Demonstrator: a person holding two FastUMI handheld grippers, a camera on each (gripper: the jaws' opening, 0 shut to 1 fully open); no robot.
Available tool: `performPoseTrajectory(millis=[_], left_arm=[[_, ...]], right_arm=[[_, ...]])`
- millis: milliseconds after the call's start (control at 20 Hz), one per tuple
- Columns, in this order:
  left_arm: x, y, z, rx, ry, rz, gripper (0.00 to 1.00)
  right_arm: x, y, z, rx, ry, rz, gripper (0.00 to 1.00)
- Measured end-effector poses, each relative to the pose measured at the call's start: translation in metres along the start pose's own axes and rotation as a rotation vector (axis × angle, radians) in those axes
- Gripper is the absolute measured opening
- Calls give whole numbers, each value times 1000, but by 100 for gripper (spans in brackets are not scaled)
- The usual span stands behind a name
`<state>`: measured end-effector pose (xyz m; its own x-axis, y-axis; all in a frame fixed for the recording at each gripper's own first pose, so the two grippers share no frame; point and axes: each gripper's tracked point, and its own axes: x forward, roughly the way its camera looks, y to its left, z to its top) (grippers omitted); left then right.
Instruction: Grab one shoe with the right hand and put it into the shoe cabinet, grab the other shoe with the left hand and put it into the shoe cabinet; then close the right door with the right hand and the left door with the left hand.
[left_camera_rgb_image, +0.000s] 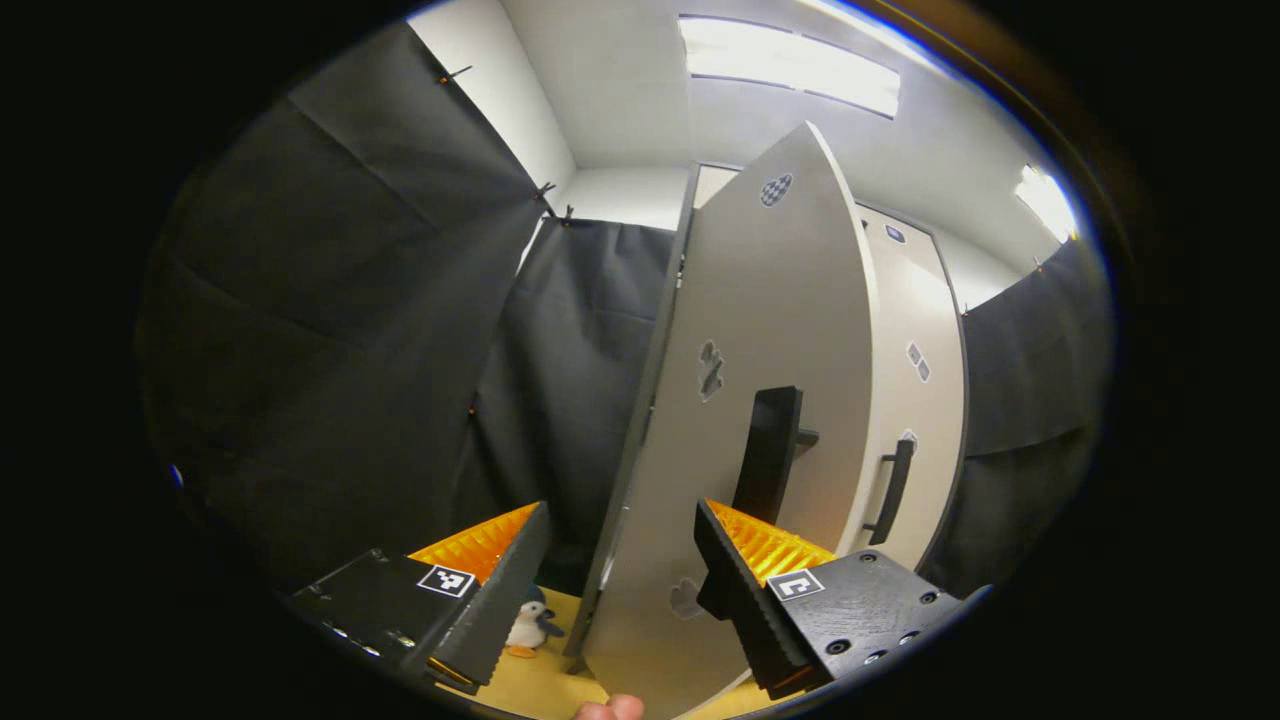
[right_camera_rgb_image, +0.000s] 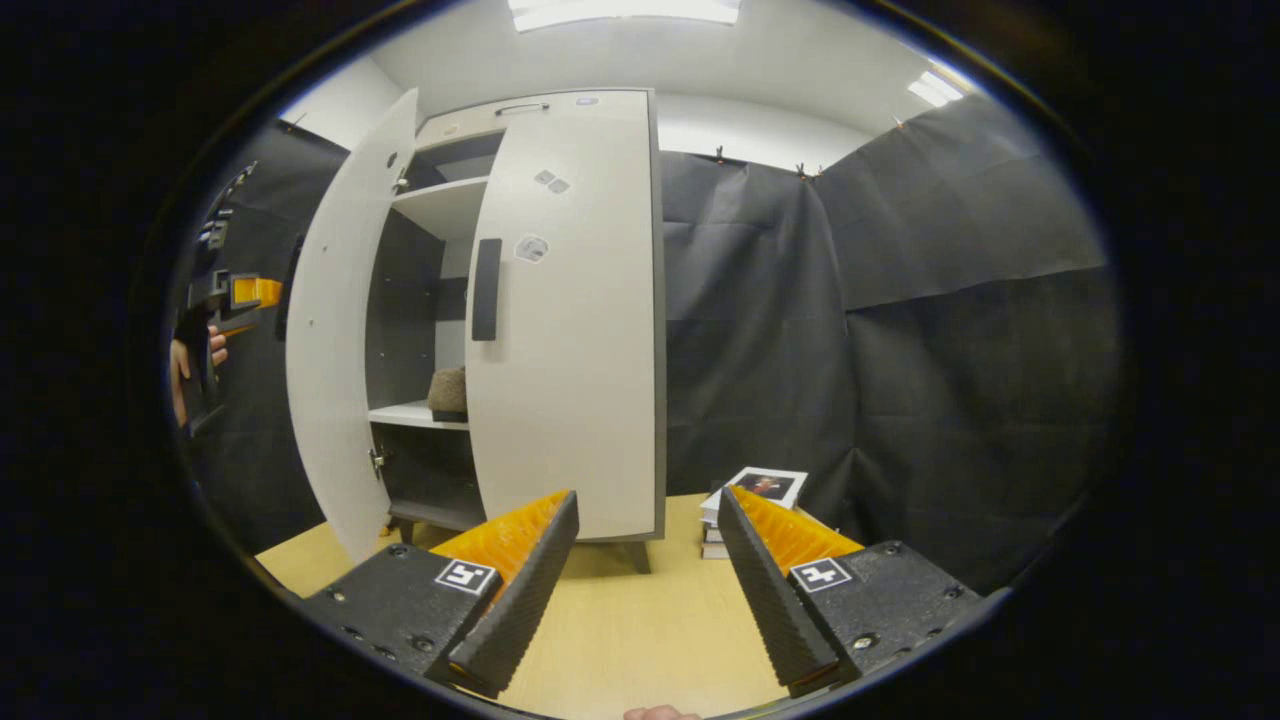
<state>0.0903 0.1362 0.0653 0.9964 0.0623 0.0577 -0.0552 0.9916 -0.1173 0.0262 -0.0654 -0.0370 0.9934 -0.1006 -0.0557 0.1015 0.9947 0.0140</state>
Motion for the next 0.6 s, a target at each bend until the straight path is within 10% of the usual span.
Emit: performPoseTrajectory(millis=[600], left_arm=[[37,-57,-27,-12,32,-76,94]], right_arm=[[-14,-33,-6,2,22,-76,92]])
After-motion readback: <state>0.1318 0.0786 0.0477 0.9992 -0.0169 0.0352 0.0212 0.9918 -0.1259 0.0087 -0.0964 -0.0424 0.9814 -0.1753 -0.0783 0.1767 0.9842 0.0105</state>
